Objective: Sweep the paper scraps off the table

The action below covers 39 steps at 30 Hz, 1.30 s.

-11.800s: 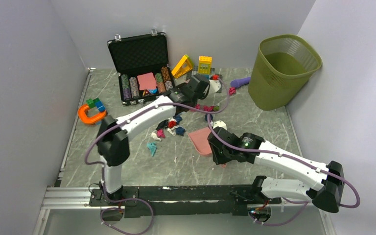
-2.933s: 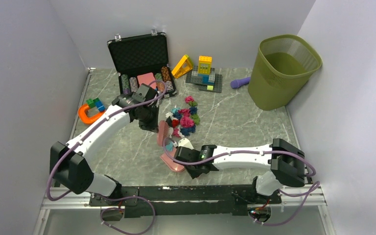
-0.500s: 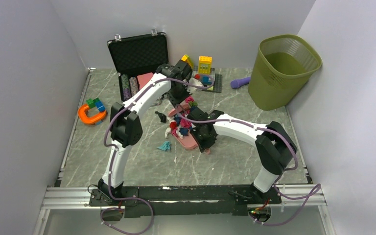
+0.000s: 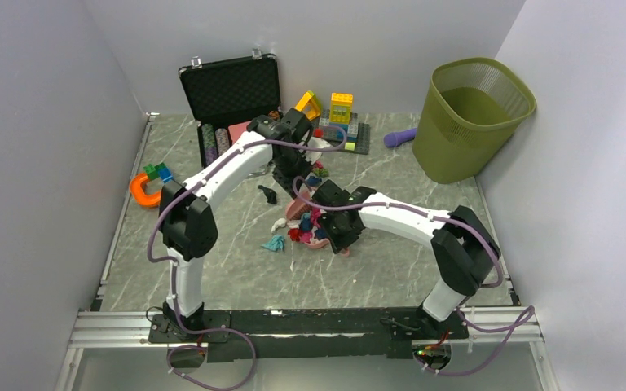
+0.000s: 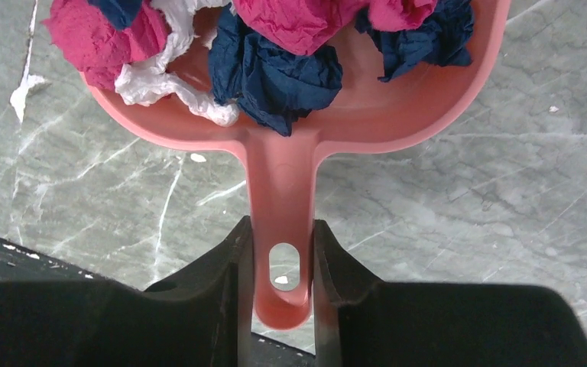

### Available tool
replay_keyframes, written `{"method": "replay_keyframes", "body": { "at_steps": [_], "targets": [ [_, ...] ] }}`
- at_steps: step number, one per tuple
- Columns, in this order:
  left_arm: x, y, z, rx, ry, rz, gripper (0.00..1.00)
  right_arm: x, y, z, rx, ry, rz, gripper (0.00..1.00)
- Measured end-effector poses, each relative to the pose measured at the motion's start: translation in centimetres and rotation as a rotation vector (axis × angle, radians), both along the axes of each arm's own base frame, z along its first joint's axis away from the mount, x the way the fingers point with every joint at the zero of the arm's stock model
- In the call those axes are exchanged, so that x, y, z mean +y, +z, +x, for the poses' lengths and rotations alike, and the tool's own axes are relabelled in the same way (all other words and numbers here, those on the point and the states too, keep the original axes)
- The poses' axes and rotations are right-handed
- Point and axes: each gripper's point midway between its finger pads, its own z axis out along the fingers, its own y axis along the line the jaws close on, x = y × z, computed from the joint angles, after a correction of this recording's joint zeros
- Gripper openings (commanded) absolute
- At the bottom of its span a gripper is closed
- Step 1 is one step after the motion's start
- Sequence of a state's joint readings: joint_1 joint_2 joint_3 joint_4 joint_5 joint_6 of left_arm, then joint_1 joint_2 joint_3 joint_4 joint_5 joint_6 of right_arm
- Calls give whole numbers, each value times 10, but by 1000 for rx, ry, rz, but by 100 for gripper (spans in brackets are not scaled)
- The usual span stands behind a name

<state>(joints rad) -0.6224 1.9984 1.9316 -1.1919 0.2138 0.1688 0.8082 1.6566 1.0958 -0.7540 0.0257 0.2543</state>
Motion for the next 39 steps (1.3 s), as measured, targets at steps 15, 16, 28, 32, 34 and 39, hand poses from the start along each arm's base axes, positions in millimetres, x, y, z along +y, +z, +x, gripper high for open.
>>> {"method": "replay_keyframes", "body": {
  "at_steps": [15,16,28,32,34,39],
  "targets": [
    [34,51,3,-63,312,-89,0,0,36,-36,-86,46,119,0],
    [44,58,6,-83,358,-111,0,1,40,-38,-97,52,135,0],
    [92,89,8,-204,576,-202,0,-4,38,-60,-69,45,139,0],
    [102,71,2,-184,602,-166,0,-2,47,-59,-88,34,170,0],
    [107,65,-1,-179,612,-150,0,-2,50,-59,-97,29,179,0],
    [117,61,-9,-199,633,-143,0,-6,31,-58,-64,4,110,0]
  ]
}}
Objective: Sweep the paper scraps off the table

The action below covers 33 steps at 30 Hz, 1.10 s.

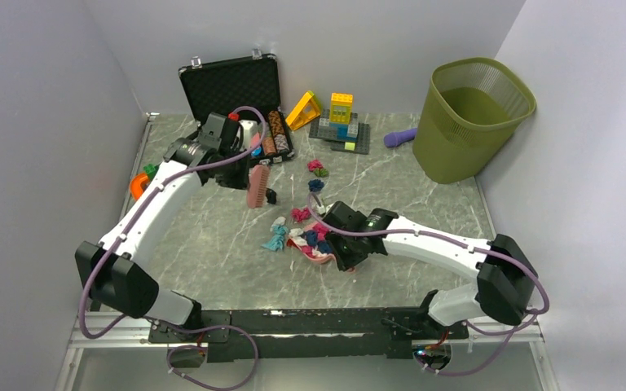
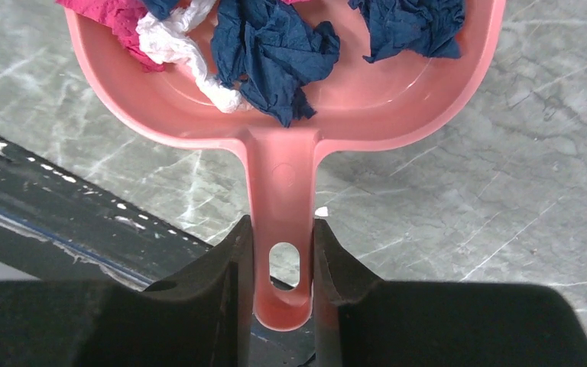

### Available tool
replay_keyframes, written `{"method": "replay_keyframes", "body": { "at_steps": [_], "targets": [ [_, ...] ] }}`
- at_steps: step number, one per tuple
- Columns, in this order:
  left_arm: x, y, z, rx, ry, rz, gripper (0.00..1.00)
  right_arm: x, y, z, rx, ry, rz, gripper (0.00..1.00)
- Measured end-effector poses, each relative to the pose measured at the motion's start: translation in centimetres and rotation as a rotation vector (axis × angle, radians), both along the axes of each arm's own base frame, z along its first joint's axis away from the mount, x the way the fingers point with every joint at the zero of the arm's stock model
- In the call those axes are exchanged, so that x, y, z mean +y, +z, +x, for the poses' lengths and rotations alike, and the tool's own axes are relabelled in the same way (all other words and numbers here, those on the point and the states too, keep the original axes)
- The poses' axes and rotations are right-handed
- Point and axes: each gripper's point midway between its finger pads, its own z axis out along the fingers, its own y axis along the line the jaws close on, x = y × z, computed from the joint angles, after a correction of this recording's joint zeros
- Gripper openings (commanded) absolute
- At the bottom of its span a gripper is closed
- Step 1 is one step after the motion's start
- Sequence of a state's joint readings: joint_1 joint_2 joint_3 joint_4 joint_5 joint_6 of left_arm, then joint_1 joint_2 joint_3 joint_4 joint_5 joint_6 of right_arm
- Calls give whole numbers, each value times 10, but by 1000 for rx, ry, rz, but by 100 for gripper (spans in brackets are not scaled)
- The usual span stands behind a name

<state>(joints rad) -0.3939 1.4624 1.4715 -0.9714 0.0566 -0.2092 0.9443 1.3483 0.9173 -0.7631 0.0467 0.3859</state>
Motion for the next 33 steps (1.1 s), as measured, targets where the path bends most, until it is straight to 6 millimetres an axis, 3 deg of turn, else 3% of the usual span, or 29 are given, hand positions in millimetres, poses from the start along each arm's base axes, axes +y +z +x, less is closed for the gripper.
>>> {"method": "replay_keyframes", "body": {
  "at_steps": [4,8,13,18,23,28,33],
  "targets": [
    [7,3,-8,-28,25,-2,0,-5,-5,-1,12,-13,-32,0],
    [19,11,-18,-72,55,6,0,-8,17,4,-33,-29,-24,0],
    [32,26,-27,-134,88,13,0,3,74,33,-111,-79,56,0],
    [43,26,-38,-155,109,25,0,-4,146,79,-236,-184,127,0],
    [45,13,-45,-128,104,33,0,-28,190,120,-320,-293,120,0],
    [44,6,-53,-109,93,25,0,-65,207,149,-353,-403,76,0],
    [42,9,-59,-120,80,2,0,-97,223,161,-388,-480,50,0]
  ]
}}
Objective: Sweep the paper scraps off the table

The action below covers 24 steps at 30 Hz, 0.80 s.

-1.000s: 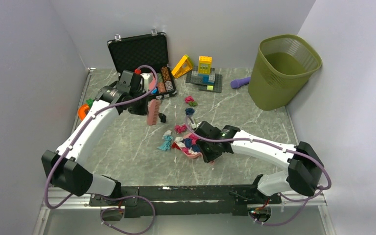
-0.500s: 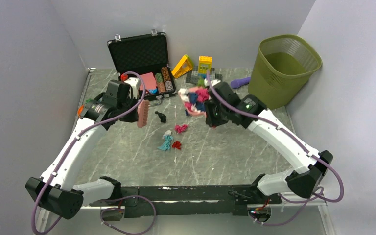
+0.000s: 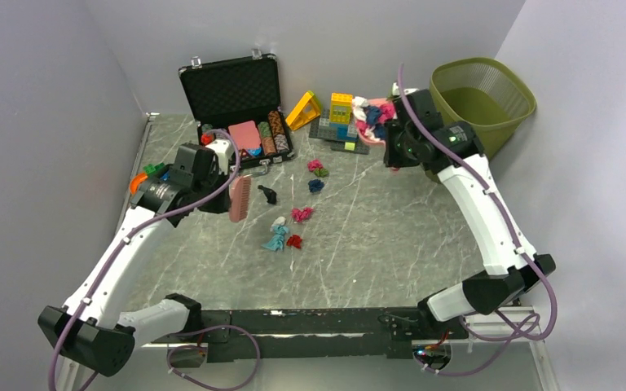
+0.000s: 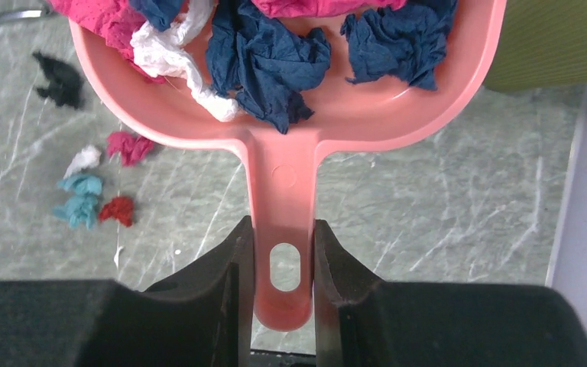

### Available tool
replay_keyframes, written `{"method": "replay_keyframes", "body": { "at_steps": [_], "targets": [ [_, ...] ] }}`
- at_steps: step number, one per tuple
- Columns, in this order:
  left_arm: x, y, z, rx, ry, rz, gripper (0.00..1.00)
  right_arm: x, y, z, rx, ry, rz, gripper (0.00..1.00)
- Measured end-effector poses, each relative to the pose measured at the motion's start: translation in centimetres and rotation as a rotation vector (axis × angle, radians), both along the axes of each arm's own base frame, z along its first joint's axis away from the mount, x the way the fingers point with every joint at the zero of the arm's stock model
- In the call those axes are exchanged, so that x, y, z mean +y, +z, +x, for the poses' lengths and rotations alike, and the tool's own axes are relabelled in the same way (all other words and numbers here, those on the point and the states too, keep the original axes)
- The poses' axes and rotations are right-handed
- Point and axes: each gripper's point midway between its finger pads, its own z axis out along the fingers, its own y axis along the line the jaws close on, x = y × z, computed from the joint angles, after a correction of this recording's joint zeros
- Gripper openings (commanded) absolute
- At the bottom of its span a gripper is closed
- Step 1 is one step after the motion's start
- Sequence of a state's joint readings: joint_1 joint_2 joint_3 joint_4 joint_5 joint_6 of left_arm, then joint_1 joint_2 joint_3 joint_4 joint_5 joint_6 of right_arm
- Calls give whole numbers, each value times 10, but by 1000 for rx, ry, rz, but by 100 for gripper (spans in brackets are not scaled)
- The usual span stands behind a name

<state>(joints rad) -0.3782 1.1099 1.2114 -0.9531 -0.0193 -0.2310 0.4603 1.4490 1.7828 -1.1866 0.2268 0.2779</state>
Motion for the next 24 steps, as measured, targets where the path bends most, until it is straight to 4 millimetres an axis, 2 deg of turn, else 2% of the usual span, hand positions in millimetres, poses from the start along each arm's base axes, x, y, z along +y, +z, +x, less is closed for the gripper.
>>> {"method": "replay_keyframes", "body": {
  "at_steps": [3,8,11,16,19,24],
  "targets": [
    [-2,0,-3,-3,-11,-14,0,-23,12,9,-27,-62,7,0],
    [-6,-9,-6,21,-29,-29,0,-75,35,30,-79,-214,36,0],
    [-10,-11,-5,28,-42,-43,0,-98,44,43,-99,-274,70,0],
    [-17,-16,-1,46,-59,-57,0,-138,42,68,-98,-369,204,0],
    [-18,-21,1,65,-61,-51,0,-163,37,86,-114,-430,352,0],
    [-18,-23,1,70,-63,-49,0,-177,36,106,-142,-472,622,0]
  ]
}}
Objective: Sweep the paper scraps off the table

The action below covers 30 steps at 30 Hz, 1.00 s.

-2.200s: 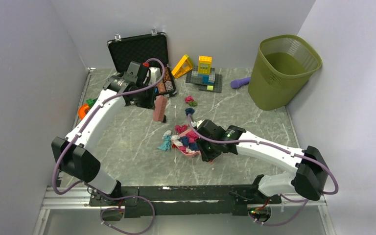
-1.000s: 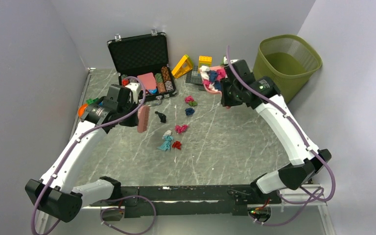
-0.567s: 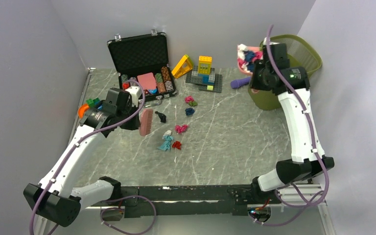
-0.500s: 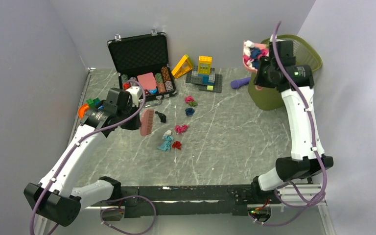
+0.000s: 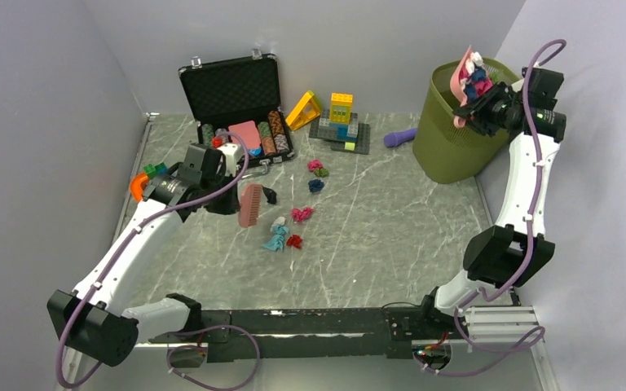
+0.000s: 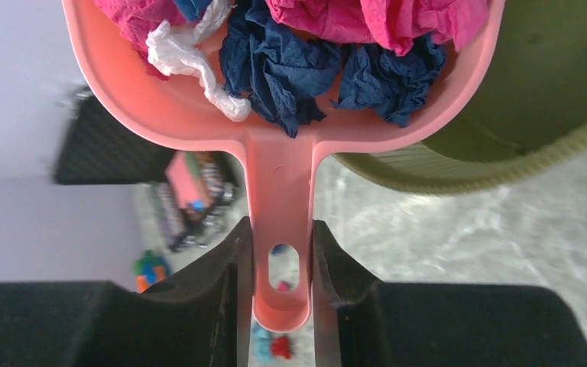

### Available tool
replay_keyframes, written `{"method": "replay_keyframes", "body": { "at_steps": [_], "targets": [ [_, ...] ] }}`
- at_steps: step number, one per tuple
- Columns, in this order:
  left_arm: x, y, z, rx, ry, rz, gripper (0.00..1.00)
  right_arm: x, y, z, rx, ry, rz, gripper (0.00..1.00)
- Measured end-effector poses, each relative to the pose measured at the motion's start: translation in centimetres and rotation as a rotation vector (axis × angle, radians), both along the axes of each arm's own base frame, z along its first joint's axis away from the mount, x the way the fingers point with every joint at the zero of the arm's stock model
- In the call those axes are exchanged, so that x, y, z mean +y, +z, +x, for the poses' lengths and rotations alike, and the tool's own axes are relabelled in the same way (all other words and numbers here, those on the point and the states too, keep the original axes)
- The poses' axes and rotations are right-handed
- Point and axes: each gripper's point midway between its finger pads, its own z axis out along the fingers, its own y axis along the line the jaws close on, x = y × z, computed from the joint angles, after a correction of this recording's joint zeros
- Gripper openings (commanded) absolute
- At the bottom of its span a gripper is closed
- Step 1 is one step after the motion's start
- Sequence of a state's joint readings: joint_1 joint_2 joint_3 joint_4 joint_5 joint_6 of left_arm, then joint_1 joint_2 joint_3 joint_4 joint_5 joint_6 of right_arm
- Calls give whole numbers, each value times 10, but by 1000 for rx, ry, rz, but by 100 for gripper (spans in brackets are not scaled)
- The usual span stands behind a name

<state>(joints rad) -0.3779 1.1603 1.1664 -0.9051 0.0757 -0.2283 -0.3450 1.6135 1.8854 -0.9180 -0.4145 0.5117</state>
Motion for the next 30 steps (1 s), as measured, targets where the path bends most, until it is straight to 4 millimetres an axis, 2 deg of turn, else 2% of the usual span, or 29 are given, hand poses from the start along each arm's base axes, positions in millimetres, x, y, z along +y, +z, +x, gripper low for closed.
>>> {"method": "replay_keyframes", "body": {
  "at_steps": [6,8,16,24,27,30],
  "targets": [
    [-2,-4,0,6,-4,-8,0,20,39,25,-177,69,281,0],
    [-2,-7,-2,13,-7,-8,0,25,46,32,-221,91,373,0],
    [-6,-12,-2,31,-19,-18,0,23,46,41,-282,93,639,0],
    [-8,-15,-2,44,-25,-22,0,20,28,36,-326,26,922,0],
    [-8,-15,-2,44,-25,-22,0,19,34,34,-359,28,995,0],
    [-8,-15,-1,47,-25,-22,0,19,49,31,-407,49,1049,0]
  ]
}}
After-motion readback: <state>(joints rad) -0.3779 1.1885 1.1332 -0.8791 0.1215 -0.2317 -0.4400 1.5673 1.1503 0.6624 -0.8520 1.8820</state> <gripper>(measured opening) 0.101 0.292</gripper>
